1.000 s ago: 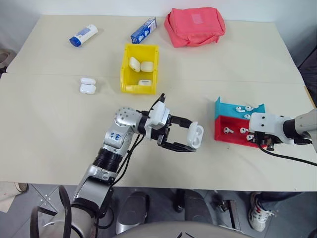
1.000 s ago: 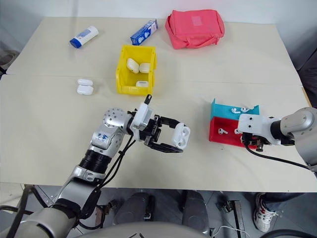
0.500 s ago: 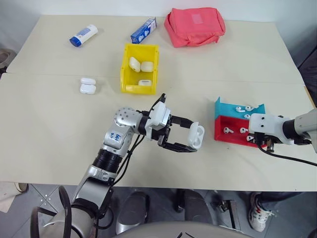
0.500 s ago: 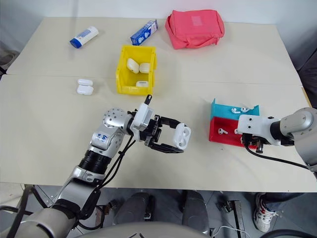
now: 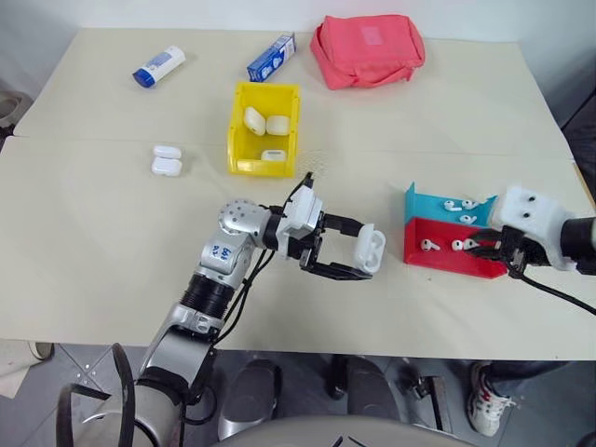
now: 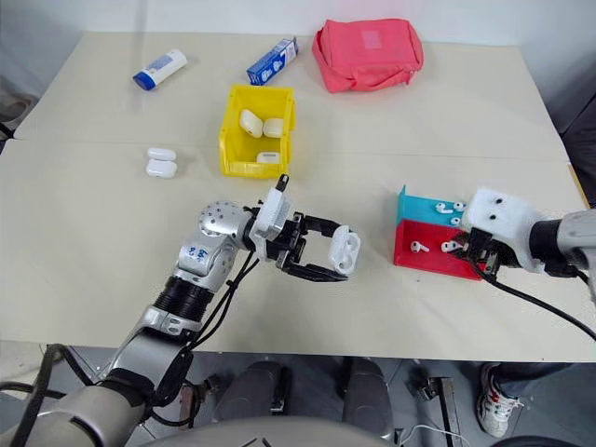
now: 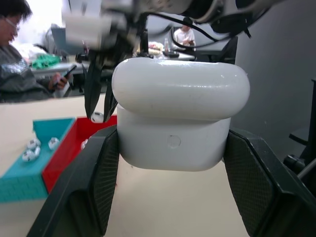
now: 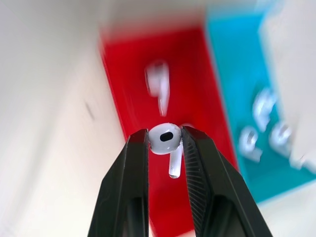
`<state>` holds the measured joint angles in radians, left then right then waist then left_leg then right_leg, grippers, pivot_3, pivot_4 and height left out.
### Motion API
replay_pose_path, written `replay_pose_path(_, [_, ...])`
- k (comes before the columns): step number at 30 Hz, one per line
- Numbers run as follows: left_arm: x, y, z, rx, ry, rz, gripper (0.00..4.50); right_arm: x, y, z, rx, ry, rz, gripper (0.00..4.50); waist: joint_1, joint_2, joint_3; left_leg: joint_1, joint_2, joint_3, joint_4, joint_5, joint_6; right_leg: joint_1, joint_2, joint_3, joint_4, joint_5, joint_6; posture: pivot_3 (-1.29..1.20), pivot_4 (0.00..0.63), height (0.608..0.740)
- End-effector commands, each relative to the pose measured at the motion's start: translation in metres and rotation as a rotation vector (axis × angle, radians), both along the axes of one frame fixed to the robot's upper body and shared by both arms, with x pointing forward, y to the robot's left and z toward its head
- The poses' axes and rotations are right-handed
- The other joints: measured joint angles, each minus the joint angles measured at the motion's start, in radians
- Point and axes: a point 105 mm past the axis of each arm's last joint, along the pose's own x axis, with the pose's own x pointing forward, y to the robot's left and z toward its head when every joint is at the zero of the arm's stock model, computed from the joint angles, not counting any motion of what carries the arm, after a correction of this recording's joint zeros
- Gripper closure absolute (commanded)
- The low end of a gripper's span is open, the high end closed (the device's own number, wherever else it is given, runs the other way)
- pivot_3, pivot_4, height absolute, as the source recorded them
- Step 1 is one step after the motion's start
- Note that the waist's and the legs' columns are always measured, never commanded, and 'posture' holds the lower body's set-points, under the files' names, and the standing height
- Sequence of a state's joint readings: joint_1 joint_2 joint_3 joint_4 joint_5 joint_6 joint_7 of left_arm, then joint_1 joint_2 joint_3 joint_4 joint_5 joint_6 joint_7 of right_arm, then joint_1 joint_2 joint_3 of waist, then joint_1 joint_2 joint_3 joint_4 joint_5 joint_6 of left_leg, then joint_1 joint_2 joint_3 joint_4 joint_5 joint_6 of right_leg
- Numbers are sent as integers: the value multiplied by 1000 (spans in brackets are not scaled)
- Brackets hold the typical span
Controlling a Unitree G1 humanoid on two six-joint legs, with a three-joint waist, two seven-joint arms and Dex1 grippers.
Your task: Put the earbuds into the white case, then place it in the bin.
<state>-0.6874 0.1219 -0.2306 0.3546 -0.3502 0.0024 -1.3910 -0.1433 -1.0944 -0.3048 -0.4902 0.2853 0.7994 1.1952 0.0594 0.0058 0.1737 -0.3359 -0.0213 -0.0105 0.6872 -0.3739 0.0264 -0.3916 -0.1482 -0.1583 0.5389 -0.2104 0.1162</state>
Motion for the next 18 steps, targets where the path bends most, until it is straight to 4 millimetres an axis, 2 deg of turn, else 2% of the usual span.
replay_pose_path(1, [4, -7, 10, -55, -15, -21, 1703, -17, 36, 33, 266, -142, 82, 3899, 1, 0, 0, 0, 0, 0, 0, 0, 0, 0, 0, 0, 0, 0, 0, 0, 150, 740])
replay_pose_path(4, [7, -14, 15, -88, 20, -29, 1703, -27, 61, 49, 494, -252, 159, 3899, 4, 0, 0, 0, 0, -1, 0, 0, 0, 0, 0, 0, 0, 0, 0, 0, 150, 740])
replay_pose_path(11, [7, -21, 16, -84, 24, -73, 1703, -25, 89, 46, 666, -296, 187, 3899, 6, -1, 0, 0, -1, 1, 0, -1, 2, -1, 0, 1, 1, 0, 0, 0, 150, 740])
replay_pose_path(15, [8, -22, 19, -89, 22, -78, 1703, -23, 94, 49, 735, -330, 191, 3899, 7, -1, 0, 0, -1, 1, 0, 0, 2, -2, 0, 2, 2, 0, 0, 0, 150, 740])
replay_pose_path(18, [8, -23, 21, -96, 18, -78, 1703, -20, 96, 41, 748, -304, 179, 3899, 7, -1, 0, 0, -2, 2, 0, 0, 3, -2, 0, 2, 2, 0, 0, 0, 150, 740])
